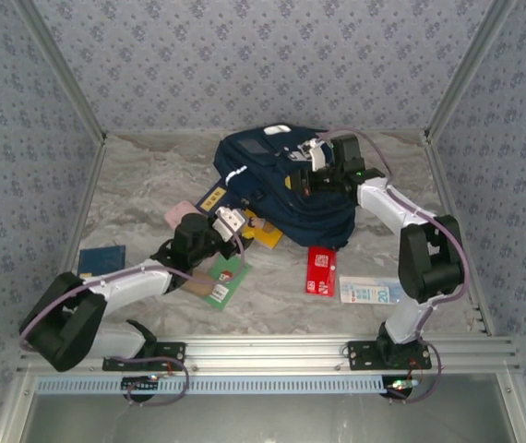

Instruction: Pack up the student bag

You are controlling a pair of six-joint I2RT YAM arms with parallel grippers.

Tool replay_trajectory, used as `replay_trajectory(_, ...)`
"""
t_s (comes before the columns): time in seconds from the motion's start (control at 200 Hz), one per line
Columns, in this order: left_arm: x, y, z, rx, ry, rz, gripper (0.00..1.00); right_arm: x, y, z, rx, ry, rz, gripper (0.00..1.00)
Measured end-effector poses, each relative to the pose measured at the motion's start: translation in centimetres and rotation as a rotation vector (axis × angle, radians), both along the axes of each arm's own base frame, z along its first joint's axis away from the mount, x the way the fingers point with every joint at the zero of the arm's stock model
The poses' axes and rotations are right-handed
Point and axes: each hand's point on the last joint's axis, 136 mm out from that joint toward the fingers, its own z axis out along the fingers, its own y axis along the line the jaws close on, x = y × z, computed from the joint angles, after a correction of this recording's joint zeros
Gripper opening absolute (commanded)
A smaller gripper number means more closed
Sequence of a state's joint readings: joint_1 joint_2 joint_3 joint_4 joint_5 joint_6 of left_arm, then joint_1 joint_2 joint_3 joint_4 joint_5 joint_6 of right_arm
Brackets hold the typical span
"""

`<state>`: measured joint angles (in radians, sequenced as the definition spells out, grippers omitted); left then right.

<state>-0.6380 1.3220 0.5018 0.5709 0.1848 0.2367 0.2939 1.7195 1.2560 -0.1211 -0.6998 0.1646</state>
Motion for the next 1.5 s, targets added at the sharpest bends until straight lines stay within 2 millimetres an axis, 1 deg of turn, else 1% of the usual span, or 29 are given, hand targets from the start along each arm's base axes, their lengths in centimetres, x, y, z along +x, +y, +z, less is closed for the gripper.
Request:
replay_trajectory(0.155,0.8,0.3,-1.8,0.024,0.018,-0.024,0.59,-0.6,-0.5,0.2,0.049,-0.018,-0.008,0.00)
replay_trajectory(0.34,1.6,0.7,-5.1,0.083,0.082,-0.015,0.59,-1.2,-0.7,-0.1,0.086,-0.024,-0.015,0.00)
replay_trajectory(0.445,2.1,0.6,-6.1,0.097,0.103,-0.008,0.59,-1.3,-0.7,-0.3,0.100,-0.025,-0.019,0.00)
replay_trajectory(0.555,2.7,0.3,-6.1,0.096,0.101,-0.007,0.58,-1.5,-0.7,-0.4,0.110,-0.027,-0.020,0.00)
replay_trajectory(0.739,3.8,-0.3,-5.5,0.090,0.068,-0.003,0.58,-1.7,-0.4,-0.3,0.116,-0.034,-0.016,0.00)
replay_trajectory(0.959,4.1,-0.2,-7.1,0.117,0.088,0.005,0.58,-2.5,0.0,-0.5,0.120,-0.044,-0.001,0.00)
replay_trajectory(1.029,4.1,-0.1,-7.3,0.121,0.089,0.009,0.58,-2.7,0.0,-0.8,0.122,-0.043,0.000,0.00)
replay_trajectory(1.149,4.6,-0.3,-6.9,0.119,0.076,0.014,0.58,-3.1,0.1,-1.2,0.137,-0.037,0.006,0.00)
replay_trajectory(1.354,5.5,-0.5,-6.0,0.112,0.056,0.023,0.58,-3.2,0.2,-1.2,0.156,-0.041,0.005,0.00)
replay_trajectory(1.499,6.0,-0.8,-6.2,0.119,0.067,0.022,0.57,-3.1,0.2,-1.1,0.164,-0.041,0.001,0.00)
